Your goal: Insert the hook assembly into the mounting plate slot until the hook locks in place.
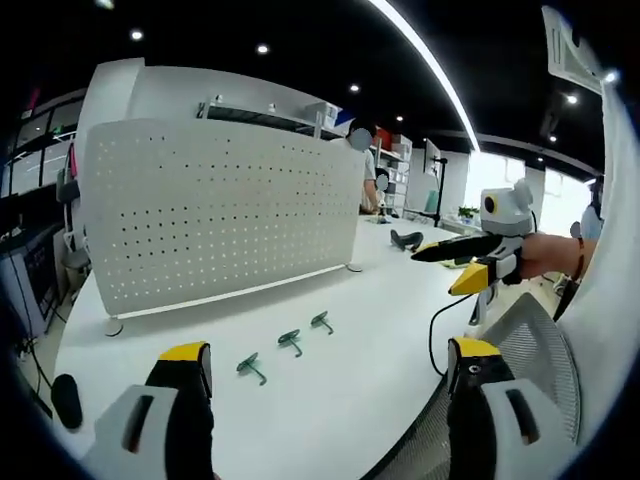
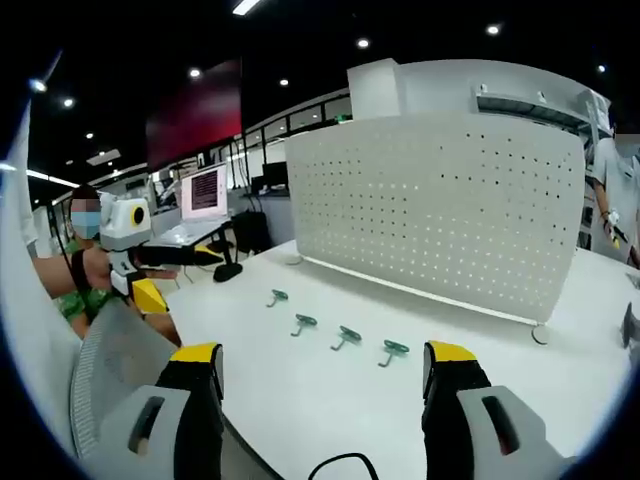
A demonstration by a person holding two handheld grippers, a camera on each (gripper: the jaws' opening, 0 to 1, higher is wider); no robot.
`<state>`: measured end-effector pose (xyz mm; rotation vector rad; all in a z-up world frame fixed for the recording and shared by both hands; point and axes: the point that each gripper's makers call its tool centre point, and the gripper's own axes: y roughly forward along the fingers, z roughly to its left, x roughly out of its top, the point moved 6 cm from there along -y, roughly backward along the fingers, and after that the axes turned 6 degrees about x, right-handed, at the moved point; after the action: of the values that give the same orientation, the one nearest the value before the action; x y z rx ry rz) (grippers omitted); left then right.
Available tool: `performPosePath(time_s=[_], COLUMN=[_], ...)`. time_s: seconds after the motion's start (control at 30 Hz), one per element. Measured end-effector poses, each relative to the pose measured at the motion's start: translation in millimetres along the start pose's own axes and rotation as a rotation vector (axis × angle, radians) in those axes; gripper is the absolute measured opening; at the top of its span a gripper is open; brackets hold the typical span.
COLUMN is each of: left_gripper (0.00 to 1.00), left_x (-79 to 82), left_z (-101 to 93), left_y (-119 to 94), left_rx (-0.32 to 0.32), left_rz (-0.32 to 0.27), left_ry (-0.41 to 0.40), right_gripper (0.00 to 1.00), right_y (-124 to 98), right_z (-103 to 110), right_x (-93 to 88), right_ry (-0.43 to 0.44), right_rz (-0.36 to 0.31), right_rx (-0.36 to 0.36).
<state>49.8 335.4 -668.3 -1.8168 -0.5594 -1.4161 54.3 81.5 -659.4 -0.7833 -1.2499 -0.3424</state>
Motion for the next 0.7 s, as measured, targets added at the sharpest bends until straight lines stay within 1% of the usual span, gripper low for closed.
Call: performPosePath(time_s=[0.4,0.7], left_gripper=[1.00,1.00], left_x=[1.4,3.5], left_z=[-0.6,-0.2], left_y=[2.6,2.6], left_rx=[-0.013,-0.012], left_rz=[0.001,0.003], left_ry=[0.005,0.010], right_gripper=[0.83,0.82], right_y=[1.1,2.4], right_z=[-0.6,-4.2], right_x=[-0.4,0.7], right_ry=[0.002,-0.018], right_rz=[0.005,0.012], right_rx=[-0.001,0.002])
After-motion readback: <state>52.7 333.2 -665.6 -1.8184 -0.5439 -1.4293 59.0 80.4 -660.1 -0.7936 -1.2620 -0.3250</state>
